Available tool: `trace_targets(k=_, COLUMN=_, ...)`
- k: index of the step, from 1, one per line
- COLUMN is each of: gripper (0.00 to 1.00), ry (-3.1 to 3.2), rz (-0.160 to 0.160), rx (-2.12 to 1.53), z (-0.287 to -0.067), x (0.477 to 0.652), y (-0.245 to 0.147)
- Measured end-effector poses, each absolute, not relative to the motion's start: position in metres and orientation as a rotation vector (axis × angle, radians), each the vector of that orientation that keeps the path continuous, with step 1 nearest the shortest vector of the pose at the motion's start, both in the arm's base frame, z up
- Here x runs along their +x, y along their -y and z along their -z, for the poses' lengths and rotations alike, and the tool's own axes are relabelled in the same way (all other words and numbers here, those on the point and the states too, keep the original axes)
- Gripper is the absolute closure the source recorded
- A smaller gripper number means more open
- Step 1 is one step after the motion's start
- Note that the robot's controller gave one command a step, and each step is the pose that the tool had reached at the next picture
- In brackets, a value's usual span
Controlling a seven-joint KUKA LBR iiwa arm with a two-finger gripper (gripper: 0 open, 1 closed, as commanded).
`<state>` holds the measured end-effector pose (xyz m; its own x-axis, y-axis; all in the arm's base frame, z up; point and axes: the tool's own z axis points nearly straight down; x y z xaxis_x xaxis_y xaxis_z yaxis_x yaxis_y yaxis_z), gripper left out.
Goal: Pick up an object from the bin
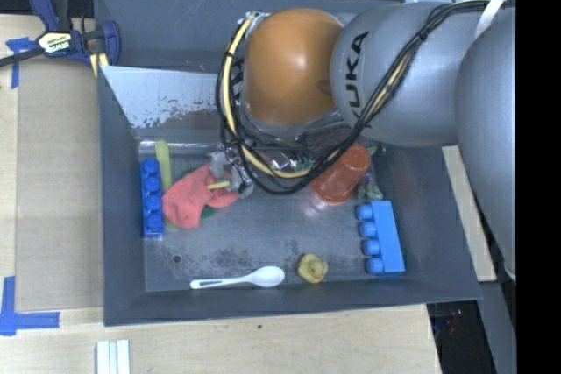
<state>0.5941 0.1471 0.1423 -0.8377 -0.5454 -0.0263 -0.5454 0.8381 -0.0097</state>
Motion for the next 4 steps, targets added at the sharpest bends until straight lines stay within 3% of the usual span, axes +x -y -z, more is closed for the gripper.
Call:
trace_targets(k=1, gripper=1.0, ry=-2.992, rz=0.002, rx=-0.85, z=-0.125, x=0.592, y=-0.171)
trace_targets(k=2, gripper=0.0, ry=-3.032, rz=0.003, rx=-0.729, z=-0.09, x=0.596, y=-0.174)
trace_targets(k=3, gripper=1.0, ry=-3.03, rz=0.002, rx=-0.725, z=-0.091, x=0.597, y=-0.174)
trace_targets(k=4, gripper=1.0, ry=-3.03, rz=0.002, rx=-0.725, z=-0.091, x=0.597, y=-0.174)
